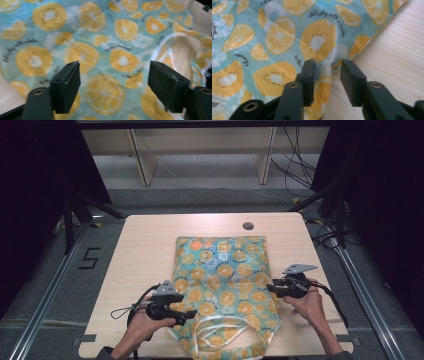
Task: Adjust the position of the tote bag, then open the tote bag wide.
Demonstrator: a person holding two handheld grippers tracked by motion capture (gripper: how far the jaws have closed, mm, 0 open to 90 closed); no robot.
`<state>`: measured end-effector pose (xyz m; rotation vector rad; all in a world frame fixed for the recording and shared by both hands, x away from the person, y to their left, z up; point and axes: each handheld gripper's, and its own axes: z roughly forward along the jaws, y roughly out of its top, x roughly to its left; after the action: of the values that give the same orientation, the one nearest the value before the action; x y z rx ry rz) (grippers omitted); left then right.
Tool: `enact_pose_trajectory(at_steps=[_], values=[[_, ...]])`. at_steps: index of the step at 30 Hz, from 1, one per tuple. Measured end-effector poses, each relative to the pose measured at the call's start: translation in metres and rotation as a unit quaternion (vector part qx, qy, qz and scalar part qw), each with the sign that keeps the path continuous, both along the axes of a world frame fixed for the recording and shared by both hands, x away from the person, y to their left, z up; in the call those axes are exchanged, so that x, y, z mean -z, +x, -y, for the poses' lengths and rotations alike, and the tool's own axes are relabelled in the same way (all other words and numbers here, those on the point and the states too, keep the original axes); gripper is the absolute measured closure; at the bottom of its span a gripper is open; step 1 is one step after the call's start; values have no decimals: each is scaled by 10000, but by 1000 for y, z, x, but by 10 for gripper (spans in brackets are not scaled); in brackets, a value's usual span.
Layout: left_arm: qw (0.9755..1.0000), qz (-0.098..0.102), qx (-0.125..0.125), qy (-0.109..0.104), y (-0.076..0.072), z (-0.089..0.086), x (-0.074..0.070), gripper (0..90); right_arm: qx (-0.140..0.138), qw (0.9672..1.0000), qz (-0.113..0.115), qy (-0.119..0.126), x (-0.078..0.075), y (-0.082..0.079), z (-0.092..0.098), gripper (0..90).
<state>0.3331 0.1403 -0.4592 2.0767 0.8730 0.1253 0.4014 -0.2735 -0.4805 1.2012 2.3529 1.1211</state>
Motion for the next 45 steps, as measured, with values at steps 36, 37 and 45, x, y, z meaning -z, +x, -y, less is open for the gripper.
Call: enact_pose_trajectory(at_steps=[36,37,45], values=[[9868,1142,555,1004,-13,31,12,888,-323,9993,-158,-39,-16,-19,-5,544],[9859,1210,551,1013,-13,32,8,891,-333,9993,-171,-16,-17,-20,-5,547],[9854,1488,276,778,10,35,-11,895,-637,9973,-148,340,-39,-37,-13,512]])
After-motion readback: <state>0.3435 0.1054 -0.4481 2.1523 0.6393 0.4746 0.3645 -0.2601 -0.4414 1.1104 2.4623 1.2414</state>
